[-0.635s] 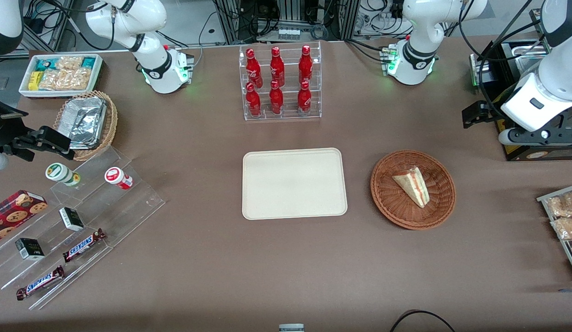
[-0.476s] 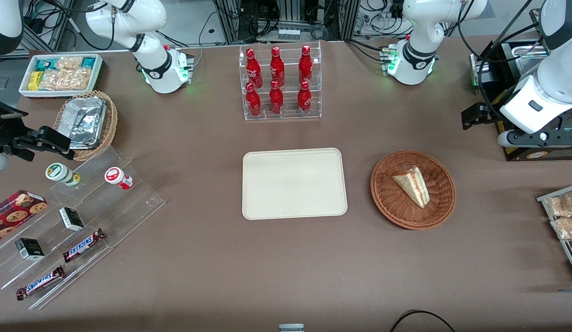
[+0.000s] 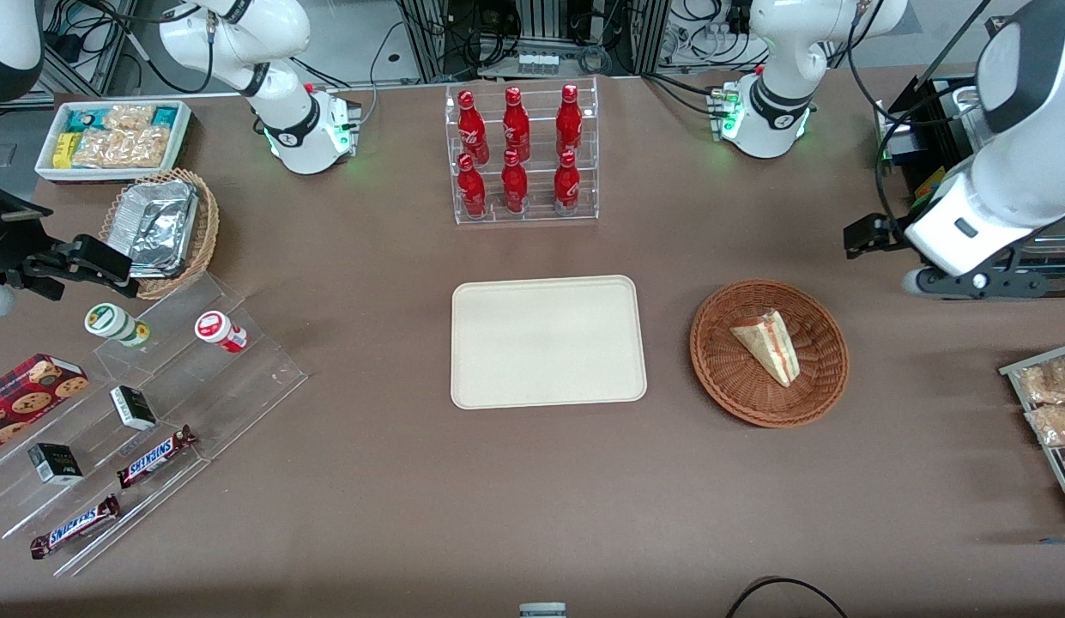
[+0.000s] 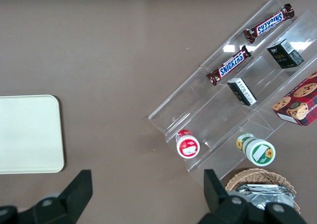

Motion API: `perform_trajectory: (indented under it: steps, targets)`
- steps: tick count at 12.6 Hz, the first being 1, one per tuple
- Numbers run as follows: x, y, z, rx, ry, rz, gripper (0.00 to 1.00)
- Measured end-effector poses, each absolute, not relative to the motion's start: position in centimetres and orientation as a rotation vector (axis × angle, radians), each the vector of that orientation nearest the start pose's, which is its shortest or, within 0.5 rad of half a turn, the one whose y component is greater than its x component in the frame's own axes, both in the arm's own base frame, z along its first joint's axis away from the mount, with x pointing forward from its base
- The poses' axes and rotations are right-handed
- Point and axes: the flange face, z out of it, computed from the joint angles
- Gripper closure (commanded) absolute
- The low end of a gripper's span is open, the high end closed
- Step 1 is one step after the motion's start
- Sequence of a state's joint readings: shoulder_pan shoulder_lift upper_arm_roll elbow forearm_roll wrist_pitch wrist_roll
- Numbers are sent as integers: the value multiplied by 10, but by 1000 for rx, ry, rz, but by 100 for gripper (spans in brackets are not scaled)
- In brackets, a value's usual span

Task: Place sandwich from basket to tray
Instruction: 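Move the left gripper over the wrapped sandwich in the wicker basket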

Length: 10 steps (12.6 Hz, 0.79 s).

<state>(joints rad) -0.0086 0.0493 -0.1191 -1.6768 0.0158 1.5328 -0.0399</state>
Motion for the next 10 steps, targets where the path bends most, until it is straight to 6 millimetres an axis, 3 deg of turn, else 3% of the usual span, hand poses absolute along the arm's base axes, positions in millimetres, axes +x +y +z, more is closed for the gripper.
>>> perform_trajectory:
  steps: [3, 10]
  targets:
    - [554, -69, 496, -3099, 143, 296, 0]
    - [541, -68, 406, -3109, 147, 235, 0]
